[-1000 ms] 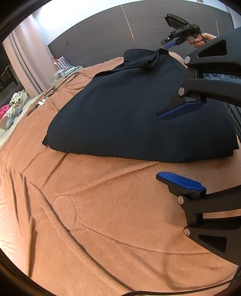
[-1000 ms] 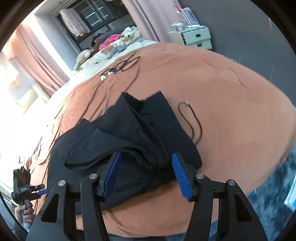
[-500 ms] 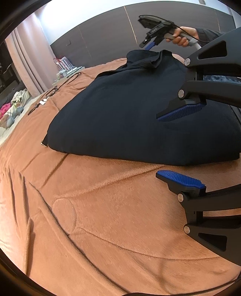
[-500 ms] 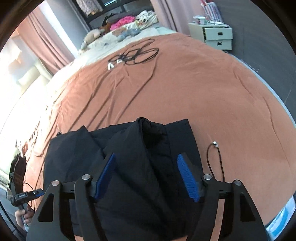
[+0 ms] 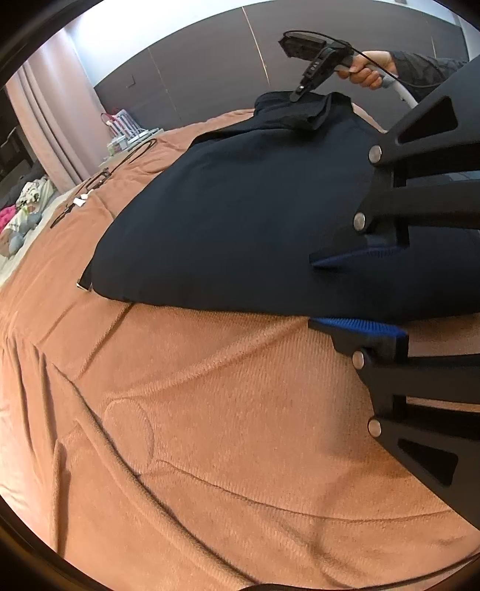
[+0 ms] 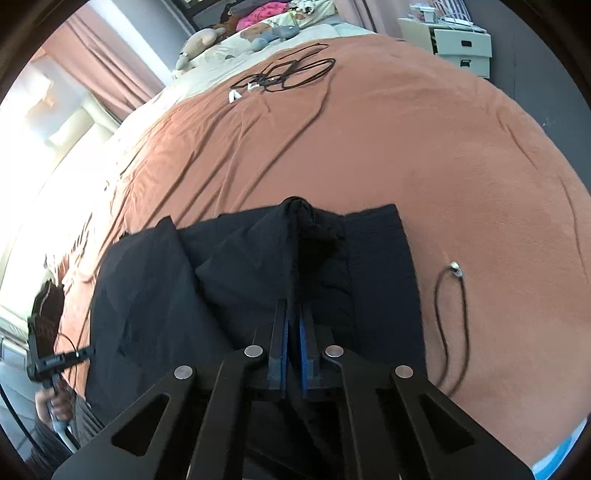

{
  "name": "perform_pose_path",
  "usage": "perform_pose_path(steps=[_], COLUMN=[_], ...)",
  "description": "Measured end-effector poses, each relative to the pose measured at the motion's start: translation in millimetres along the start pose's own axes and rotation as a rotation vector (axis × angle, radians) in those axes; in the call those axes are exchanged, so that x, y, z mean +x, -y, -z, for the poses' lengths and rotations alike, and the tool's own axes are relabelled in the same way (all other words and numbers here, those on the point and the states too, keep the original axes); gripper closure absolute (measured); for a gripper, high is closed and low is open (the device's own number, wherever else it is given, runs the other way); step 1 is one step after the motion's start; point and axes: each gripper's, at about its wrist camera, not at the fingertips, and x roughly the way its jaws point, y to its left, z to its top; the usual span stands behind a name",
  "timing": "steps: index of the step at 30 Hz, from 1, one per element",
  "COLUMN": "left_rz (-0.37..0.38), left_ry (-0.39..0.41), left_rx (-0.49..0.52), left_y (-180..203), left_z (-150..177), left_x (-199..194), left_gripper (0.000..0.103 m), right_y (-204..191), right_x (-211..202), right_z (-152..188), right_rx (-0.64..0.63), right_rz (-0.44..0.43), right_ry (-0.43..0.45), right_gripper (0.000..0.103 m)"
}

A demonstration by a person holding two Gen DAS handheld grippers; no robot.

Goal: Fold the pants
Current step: 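Smooth the folded trousers with the left tool while the right tool pinches the fold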

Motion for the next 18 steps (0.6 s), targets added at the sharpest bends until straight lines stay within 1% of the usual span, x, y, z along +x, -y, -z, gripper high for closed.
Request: perform_pose_path(steps=[2, 6, 8, 10, 12, 13, 14, 15, 16, 18], left_rz=[-0.007, -0.001, -0.003, -0.002, -0.001, -0.001, -0.001, -0.002, -0.003, -0.005], left_ry=[-0.004, -0.003, -0.004, -0.003, -0.002, -0.001, -0.001, -0.002, -0.002, -0.003], left_rx=[0.007, 0.004, 0.004, 0.001, -0.002, -0.003, -0.003, -0.003, -0.005, -0.007], left_y=[0.5, -0.4, -0.2, -0.6, -1.2, -0.8, -0.8, -0.7, -0.8, -1.1], left_z=[0.0, -0.6, -0.8, -0.9, 0.0, 0.6, 0.7, 0.6, 0.6, 0.5], left_x=[-0.6, -2.0, -1.7, -2.1, -2.9, -3.2, -3.4, -2.9, -2.6, -1.7], left_gripper=[0.083, 0.084, 0.084, 0.084, 0.084, 0.084, 0.084, 0.084, 0.084, 0.084], right_y=[5.8, 9.0, 6.3, 4.5, 5.6, 8.4, 11.0, 13.6, 16.0, 19.4], right_x=[-5.0, -7.5, -6.4, -8.8, -12.4, -14.7, -16.5, -17.6, -16.5, -8.7], right_z=[5.4, 9.4, 4.9, -2.6, -11.9, -18.7, -21.3, -25.7, -32.2, -40.6], right_rx=[0.025, 0.029, 0.023, 0.031, 0.058, 0.075, 0.089, 0.1, 0.11, 0.137], right_rz=[0.027, 0.093, 0.094, 0.064, 0.018, -0.009, -0.017, -0.017, -0.023, -0.049], right_ry=[-0.025, -0.092, -0.103, -0.071, -0.04, -0.014, 0.008, 0.03, 0.04, 0.021], right_gripper=[0.102, 0.102, 0.102, 0.1, 0.088, 0.062, 0.033, 0.027, 0.026, 0.026])
